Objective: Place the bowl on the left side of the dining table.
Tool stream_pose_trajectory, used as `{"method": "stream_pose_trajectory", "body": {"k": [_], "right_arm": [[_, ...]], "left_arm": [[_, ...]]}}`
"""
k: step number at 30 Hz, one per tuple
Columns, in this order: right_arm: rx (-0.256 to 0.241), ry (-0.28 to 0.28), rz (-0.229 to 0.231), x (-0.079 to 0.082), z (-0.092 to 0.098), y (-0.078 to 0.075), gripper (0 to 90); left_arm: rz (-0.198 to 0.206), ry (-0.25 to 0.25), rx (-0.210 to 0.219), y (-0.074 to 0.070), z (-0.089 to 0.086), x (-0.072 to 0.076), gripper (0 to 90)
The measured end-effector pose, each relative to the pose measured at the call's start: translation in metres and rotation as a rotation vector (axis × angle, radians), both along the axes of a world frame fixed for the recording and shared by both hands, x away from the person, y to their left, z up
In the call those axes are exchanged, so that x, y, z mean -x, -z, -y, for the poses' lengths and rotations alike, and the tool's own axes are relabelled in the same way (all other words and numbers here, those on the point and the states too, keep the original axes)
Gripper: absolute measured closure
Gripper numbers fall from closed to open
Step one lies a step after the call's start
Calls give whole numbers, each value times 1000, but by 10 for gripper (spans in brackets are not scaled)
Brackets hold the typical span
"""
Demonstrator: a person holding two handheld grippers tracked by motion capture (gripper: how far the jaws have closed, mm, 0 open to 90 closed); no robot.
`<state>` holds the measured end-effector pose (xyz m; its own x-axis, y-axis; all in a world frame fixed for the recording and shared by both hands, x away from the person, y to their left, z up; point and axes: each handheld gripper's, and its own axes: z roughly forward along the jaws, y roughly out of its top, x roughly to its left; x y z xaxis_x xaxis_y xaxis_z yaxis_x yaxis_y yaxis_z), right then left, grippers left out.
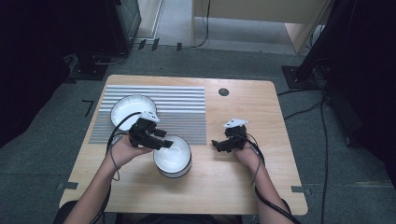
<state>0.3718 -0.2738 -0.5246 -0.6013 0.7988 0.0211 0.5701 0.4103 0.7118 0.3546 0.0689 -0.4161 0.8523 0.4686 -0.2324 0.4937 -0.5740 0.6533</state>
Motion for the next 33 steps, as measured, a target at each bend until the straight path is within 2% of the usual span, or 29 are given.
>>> {"method": "stream_pose_trajectory", "body": {"k": [9,19,23,25,26,28,29,33], "right_arm": [[0,0,0,0,0,0,0],[0,0,0,0,0,0,0],[0,0,0,0,0,0,0],[0,0,0,0,0,0,0],[0,0,0,0,0,0,0],[0,0,0,0,0,0,0],[0,0,0,0,0,0,0],[0,0,0,0,0,0,0]], "left_arm": [[-19,-12,-3,7,2,-3,494],[-75,-26,-5,11,4,-5,586],[-80,-31,-16,12,5,-5,640],[-116,-40,-21,13,5,-6,664],[-116,-40,-21,13,5,-6,684],[-140,-41,-9,13,5,-7,698],[-174,-35,25,13,4,-8,704],[-170,-37,29,14,3,-9,755]]}}
